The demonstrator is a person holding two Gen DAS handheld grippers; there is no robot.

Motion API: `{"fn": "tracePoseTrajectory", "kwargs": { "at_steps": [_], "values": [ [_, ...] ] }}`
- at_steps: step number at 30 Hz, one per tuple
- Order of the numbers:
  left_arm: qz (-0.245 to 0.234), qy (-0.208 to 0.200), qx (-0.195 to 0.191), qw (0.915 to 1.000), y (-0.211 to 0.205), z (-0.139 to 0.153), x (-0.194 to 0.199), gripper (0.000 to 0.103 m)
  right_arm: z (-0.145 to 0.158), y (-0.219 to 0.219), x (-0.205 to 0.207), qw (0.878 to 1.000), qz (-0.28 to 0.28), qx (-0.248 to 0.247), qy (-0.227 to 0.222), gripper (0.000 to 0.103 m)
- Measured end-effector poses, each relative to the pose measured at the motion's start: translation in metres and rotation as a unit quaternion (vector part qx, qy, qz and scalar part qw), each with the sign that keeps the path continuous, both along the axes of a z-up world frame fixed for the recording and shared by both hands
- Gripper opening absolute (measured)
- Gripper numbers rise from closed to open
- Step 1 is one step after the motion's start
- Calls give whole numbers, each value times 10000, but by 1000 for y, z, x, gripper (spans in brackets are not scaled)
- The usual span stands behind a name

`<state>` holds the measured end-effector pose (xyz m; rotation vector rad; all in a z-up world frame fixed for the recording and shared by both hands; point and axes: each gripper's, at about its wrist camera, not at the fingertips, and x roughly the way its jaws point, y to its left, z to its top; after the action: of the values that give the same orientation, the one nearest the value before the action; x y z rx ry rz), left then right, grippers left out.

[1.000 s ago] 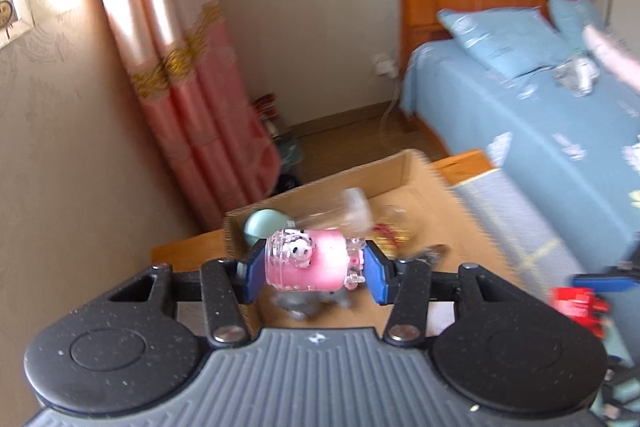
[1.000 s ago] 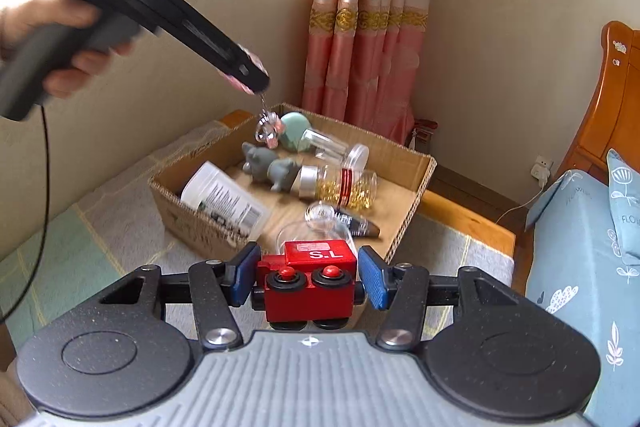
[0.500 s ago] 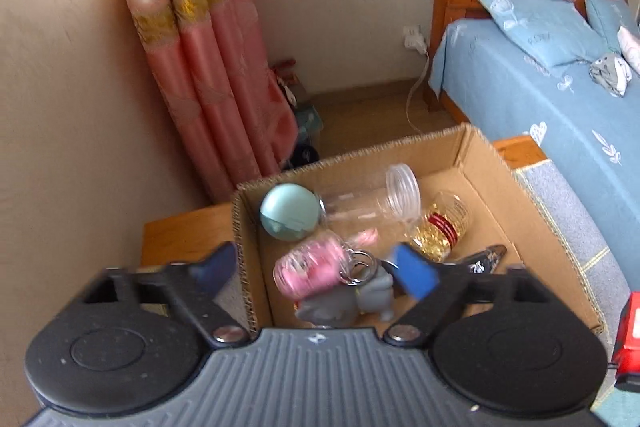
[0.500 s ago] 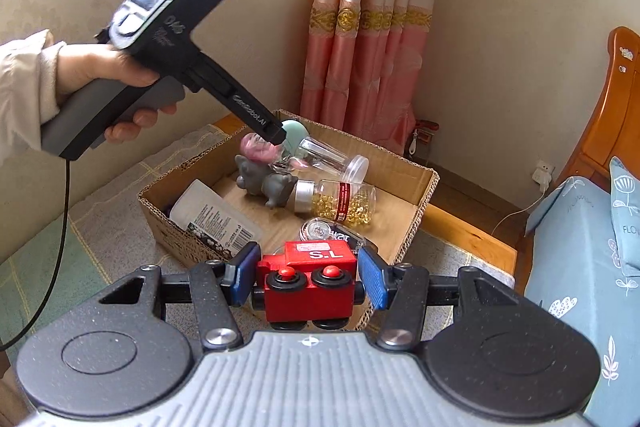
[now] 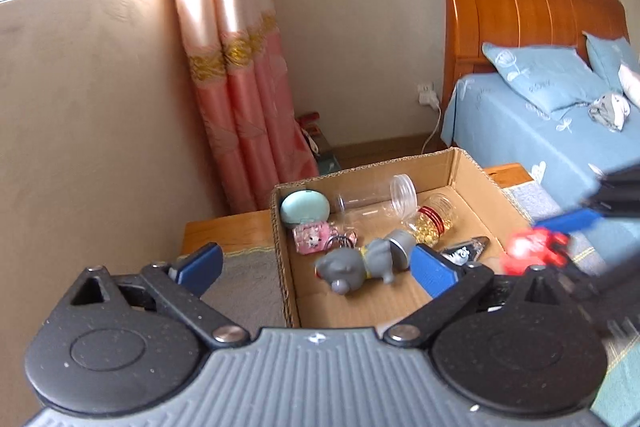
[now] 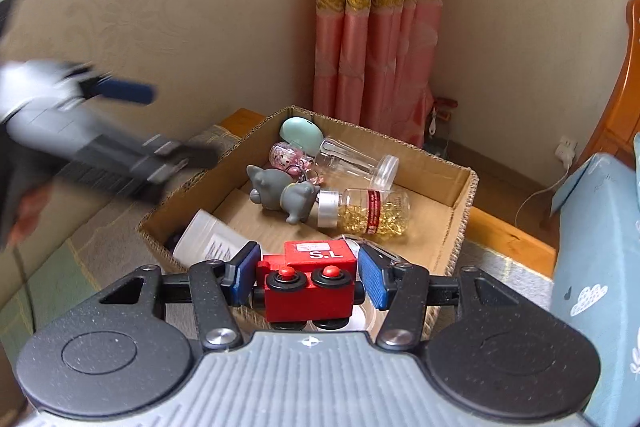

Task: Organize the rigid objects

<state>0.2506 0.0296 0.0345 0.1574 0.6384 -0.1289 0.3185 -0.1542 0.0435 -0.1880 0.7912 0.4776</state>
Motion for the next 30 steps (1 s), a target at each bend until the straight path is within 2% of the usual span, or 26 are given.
{"fn": "tracePoseTrajectory", "kwargs": {
  "at_steps": [6,10,12,13,14,15,22,27,30],
  "values": [
    [157,-78,75,9998,6,-8,-44,101,-9,18,29,9987,-262,164,404,59],
    [263,-79,-143,9995,14,-13,-65,101,-13,30,40,9977,-391,262,480,60],
    [349,-74,-244,9991,17,-14,-71,101,-13,33,42,9975,-459,282,454,77],
    [367,-77,-265,9989,18,-14,-74,101,-12,33,40,9974,-514,289,425,90],
    [380,-86,-285,9988,19,-13,-76,101,-10,33,37,9975,-505,317,367,98],
    [377,-104,-304,9988,20,-12,-79,101,-8,33,32,9979,-456,339,299,100],
    [472,-192,-329,9982,18,-7,-93,101,13,27,-5,9985,-532,78,-93,103],
    [549,-161,-437,9974,14,-5,-105,101,18,20,-43,9928,-1109,-384,-228,103],
    [609,-95,-401,9973,7,-2,-113,101,17,15,-71,9883,-1429,-475,-233,103]
  ]
}}
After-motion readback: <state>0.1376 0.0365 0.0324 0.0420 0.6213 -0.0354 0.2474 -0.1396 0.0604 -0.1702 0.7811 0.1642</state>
